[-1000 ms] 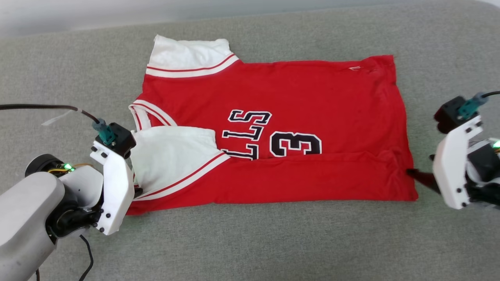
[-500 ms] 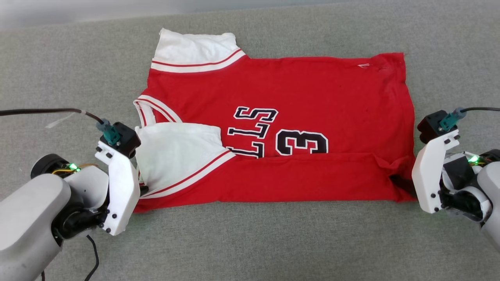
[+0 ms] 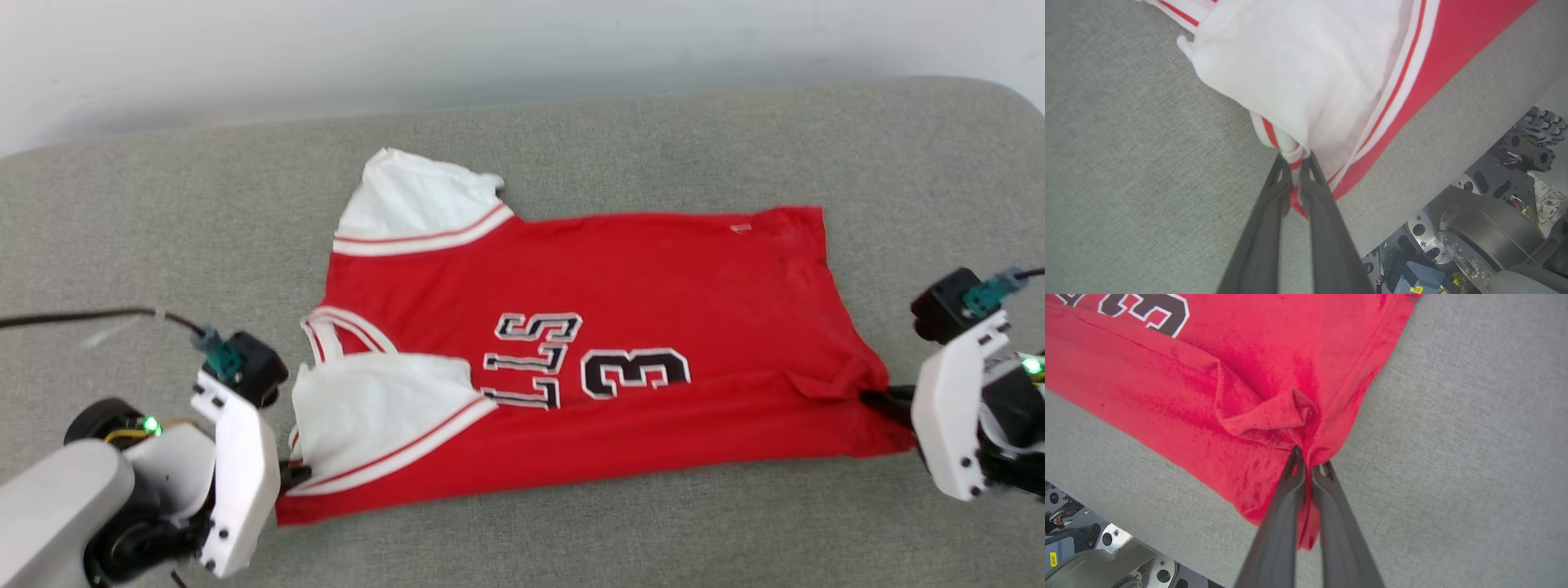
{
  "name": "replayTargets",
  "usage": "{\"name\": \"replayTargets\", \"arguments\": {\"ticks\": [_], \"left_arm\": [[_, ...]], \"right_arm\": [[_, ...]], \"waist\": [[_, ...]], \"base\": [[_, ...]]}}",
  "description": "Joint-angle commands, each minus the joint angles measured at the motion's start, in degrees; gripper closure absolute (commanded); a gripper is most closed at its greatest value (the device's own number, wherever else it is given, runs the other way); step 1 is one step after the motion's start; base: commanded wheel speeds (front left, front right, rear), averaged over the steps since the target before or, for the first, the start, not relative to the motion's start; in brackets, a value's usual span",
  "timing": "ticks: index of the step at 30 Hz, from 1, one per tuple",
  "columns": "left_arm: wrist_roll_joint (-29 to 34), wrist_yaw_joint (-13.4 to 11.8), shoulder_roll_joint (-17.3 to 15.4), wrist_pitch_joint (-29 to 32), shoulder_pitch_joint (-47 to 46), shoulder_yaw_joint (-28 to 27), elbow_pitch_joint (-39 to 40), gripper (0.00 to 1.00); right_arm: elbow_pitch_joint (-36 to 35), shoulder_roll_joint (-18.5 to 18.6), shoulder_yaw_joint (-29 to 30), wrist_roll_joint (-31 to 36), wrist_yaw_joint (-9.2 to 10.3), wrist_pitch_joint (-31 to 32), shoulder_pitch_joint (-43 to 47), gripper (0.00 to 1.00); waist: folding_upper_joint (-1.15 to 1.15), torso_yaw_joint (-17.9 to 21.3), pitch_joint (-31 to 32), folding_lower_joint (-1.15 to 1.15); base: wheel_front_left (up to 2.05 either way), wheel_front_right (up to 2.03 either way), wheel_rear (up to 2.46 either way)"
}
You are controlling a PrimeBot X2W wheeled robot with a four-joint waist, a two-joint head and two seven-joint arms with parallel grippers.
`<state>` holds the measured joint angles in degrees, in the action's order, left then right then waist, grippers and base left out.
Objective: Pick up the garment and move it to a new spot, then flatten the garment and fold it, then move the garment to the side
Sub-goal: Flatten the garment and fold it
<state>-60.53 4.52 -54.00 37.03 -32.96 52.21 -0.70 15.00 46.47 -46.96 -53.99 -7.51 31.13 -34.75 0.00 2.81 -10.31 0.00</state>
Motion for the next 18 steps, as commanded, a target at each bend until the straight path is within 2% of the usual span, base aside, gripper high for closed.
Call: {"name": "replayTargets", "arguments": {"ticks": [1, 4, 6, 10, 15, 16, 17, 18], "left_arm": [[-0.29, -0.54, -0.84, -0.41, 1.18, 0.13, 0.59, 1.0], [-0.88, -1.6, -1.91, -1.06, 3.33, 0.2, 2.72, 1.0], [-1.15, -2.15, -2.23, -1.43, 4.76, 0.59, 3.52, 1.0], [-1.6, -2.96, -1.18, -2.48, 6.51, 1.2, 3.03, 1.0], [-1.71, -2.79, 0.18, -2.94, 7.52, 2.06, -0.35, 1.0], [-1.16, -2.94, 0.36, -3.33, 7.33, 2.02, -0.99, 1.0], [-0.81, -3.09, 0.58, -4.11, 7.03, 1.7, -1.41, 0.59], [-0.5, -3.24, 0.72, -5.1, 6.62, 1.21, -1.76, 0.0]], "right_arm": [[-0.76, 1.14, 0.18, -0.27, 0.04, 0.33, 0.89, 1.0], [-2.11, 3.24, 0.81, -1.26, 0.05, 1.15, 2.87, 1.0], [-2.29, 3.38, 0.89, -1.47, 0.05, 1.77, 4.06, 1.0], [-0.52, 0.85, 0.78, -1.2, 0.05, 2.47, 5.69, 1.0], [4.03, -2.56, 0.08, 0.92, 0.04, 1.8, 6.51, 1.0], [4.69, -3.13, 0.1, 1.17, 0.04, 1.28, 6.53, 0.89], [4.96, -3.63, 0.18, 1.24, 0.04, 0.57, 6.57, 0.6], [4.87, -3.86, 0.34, 1.35, 0.04, -0.31, 6.57, 0.0]], "waist": [[0.0, -0.05, 0.39, 0.0], [0.0, -0.11, 0.38, 0.0], [0.0, -0.04, -0.02, 0.0], [0.0, 0.14, -1.16, 0.0], [0.0, -0.05, -2.01, 0.0], [0.0, -0.12, -2.01, 0.0], [0.0, -0.18, -1.94, 0.0], [0.0, -0.25, -1.79, 0.0]], "base": [[0.0, 0.0, 0.0], [0.0, 0.0, 0.0], [0.0, 0.0, 0.0], [0.0, 0.0, 0.0], [0.0, 0.0, 0.0], [0.0, 0.0, 0.0], [0.0, 0.0, 0.0], [0.0, 0.0, 0.0]]}}
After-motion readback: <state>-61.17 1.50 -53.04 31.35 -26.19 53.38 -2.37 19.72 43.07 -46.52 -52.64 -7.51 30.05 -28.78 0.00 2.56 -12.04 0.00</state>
